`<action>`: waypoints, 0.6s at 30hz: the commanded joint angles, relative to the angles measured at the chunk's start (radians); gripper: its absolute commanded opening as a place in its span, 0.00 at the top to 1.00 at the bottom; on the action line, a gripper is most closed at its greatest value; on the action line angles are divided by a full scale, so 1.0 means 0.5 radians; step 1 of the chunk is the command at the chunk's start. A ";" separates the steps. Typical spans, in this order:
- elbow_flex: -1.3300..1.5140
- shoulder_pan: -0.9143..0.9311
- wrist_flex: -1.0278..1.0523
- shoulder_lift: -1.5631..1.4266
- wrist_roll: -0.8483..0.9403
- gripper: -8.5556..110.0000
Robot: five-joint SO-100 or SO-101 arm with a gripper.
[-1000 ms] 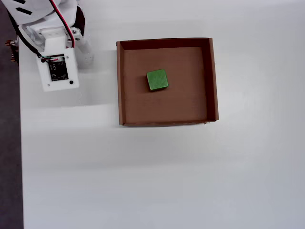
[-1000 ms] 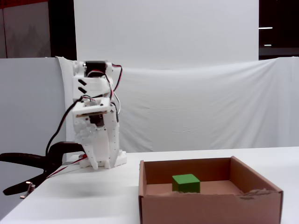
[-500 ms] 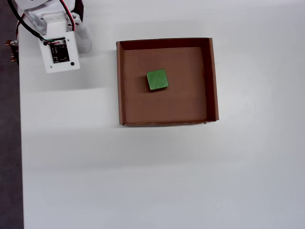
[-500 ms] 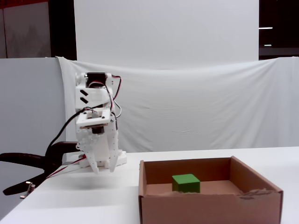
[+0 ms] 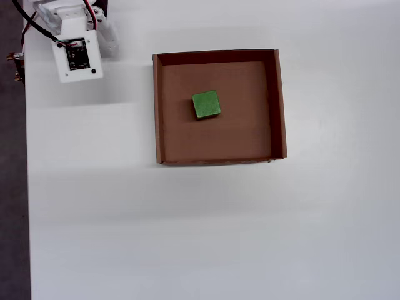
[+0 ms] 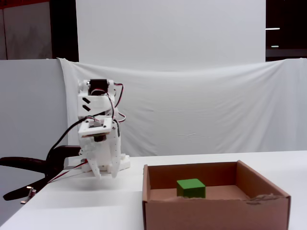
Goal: Grasp a green cube and put it in a box.
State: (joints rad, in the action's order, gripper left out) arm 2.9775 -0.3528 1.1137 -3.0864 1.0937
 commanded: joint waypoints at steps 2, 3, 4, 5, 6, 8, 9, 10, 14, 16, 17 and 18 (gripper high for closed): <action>-0.012 -0.003 0.064 -0.012 0.031 0.85; -0.012 -0.003 0.089 -0.012 0.031 0.85; -0.012 0.000 0.117 -0.012 0.031 0.85; -0.012 0.000 0.144 -0.018 0.031 0.85; -0.009 0.000 0.175 -0.034 0.031 0.85; -0.009 0.015 0.196 -0.052 0.028 0.85; -0.009 0.018 0.199 -0.055 0.018 0.85; -0.009 0.018 0.199 -0.055 0.015 0.85; -0.009 0.018 0.206 -0.074 0.012 0.83; -0.009 0.025 0.230 -0.129 0.009 0.82; -0.009 0.031 0.252 -0.181 0.003 0.81; -0.009 0.040 0.261 -0.193 -0.006 0.80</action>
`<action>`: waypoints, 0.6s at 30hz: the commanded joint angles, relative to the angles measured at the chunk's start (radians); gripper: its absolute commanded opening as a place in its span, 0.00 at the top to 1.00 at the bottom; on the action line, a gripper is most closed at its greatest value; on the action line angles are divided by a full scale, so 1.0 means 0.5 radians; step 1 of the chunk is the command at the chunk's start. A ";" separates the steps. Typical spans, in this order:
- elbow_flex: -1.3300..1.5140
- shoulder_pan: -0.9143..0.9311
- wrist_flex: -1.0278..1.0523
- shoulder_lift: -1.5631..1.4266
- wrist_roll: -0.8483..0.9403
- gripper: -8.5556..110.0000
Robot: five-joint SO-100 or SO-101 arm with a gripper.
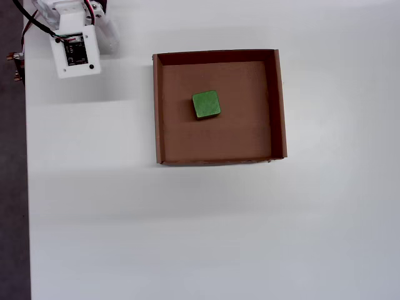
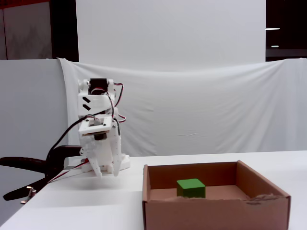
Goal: Grasp a green cube and put it in a box.
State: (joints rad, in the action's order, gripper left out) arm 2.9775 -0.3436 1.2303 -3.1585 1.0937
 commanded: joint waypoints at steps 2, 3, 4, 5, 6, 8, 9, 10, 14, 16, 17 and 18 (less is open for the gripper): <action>-0.009 0.031 0.028 -0.049 -0.009 0.78; -0.009 0.034 0.028 -0.049 -0.009 0.78; -0.009 0.040 0.028 -0.049 -0.012 0.78; -0.009 0.046 0.028 -0.049 -0.015 0.78; -0.009 0.052 0.028 -0.049 -0.018 0.78; -0.009 0.052 0.028 -0.049 -0.021 0.78; -0.009 0.052 0.028 -0.049 -0.021 0.78; -0.009 0.052 0.028 -0.049 -0.021 0.78; -0.009 0.052 0.028 -0.049 -0.025 0.76; -0.009 0.052 0.028 -0.049 -0.025 0.75; -0.009 0.052 0.028 -0.049 -0.025 0.75; -0.009 0.052 0.028 -0.049 -0.025 0.75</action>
